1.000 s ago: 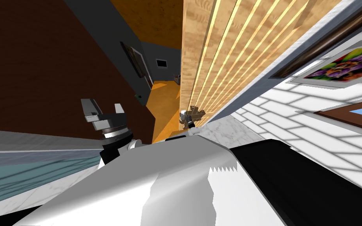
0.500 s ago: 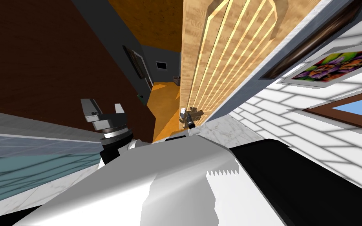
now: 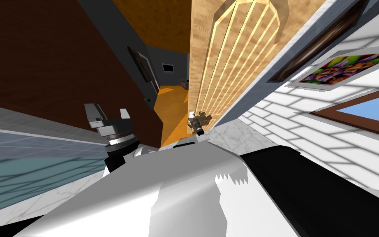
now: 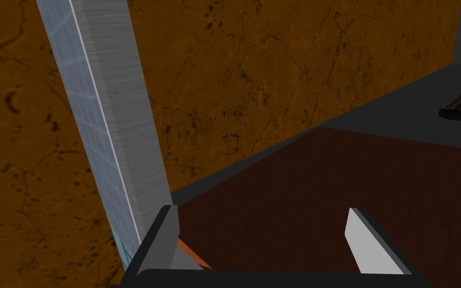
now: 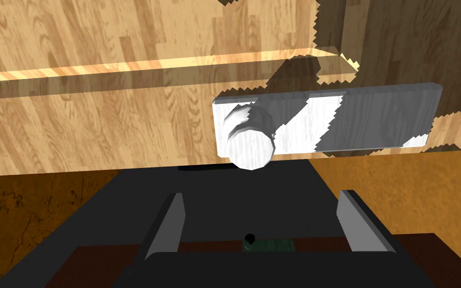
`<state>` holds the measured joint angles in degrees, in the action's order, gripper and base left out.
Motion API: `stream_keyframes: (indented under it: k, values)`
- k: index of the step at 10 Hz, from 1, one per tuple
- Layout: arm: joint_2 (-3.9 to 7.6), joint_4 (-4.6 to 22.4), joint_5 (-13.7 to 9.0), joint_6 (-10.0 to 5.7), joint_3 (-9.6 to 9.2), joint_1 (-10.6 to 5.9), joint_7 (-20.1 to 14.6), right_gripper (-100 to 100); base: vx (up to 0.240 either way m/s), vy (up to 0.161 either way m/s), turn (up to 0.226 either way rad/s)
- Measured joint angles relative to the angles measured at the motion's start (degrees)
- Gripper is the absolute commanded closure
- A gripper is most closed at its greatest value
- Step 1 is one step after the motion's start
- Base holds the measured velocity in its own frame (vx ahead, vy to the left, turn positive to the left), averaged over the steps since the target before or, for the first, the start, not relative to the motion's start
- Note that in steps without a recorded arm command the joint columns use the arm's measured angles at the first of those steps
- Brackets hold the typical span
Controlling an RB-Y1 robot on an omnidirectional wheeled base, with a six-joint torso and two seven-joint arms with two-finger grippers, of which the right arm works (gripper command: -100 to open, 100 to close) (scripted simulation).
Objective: Push the door open
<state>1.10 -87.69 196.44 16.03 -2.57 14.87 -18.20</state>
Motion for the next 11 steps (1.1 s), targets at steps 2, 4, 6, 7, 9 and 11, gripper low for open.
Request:
stream_keyframes:
  k: [2, 4, 6, 7, 9, 11]
  values:
    - [-1.13, -0.64, 2.39, 0.67, -0.03, 0.61, -0.18, -100, -0.072, 0.015, -0.017]
    - [-0.31, -0.52, 2.32, 0.75, 0.1, 0.47, -0.17, -100, 0.129, 0.017, 0.018]
    - [0.44, -0.23, 2.16, 0.76, 0.3, 0.15, 0.13, -100, 0.195, 0.017, 0.017]
    - [0.68, 0.02, 2.02, 0.82, 0.45, -0.06, 0.27, -100, 0.221, 0.003, 0.017]
    - [0.66, 0.35, 1.67, 0.75, 0.76, -0.56, 0.49, -100, 0.229, 0.016, 0.022]
    - [-0.47, 0.45, 1.39, 0.62, 0.96, -0.85, 0.76, -100, 0.135, 0.009, 0.012]
